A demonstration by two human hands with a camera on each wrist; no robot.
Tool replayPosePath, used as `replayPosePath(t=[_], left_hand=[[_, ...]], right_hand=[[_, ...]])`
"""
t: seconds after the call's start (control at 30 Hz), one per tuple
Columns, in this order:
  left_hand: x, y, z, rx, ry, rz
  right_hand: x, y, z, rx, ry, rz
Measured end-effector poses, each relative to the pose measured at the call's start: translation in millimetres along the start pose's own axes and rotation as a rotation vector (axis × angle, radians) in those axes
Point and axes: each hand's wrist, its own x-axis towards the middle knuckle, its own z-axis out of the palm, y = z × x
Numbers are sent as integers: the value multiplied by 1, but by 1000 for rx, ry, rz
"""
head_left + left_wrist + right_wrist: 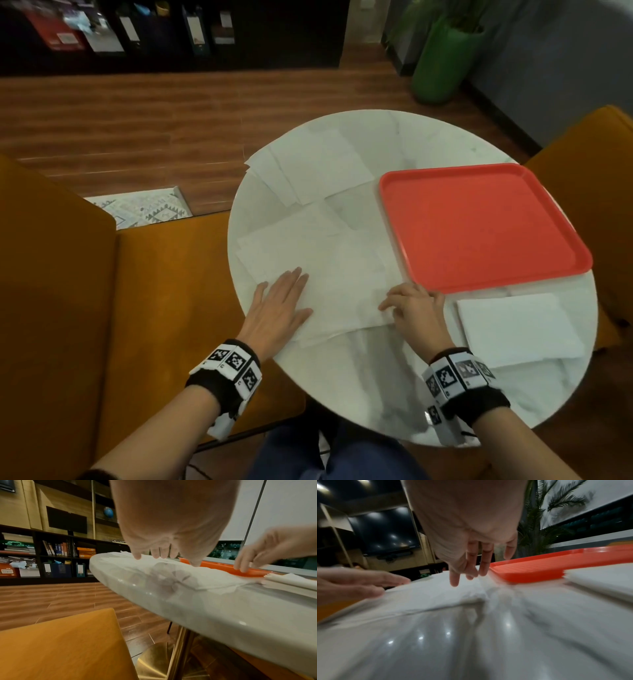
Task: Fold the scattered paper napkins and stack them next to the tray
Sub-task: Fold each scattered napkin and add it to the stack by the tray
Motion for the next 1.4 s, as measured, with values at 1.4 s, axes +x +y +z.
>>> replayPosePath(t=[1.4], left_hand=[[4, 1, 9, 241, -54, -67]], right_hand=[[16, -13, 34, -53, -363, 59]])
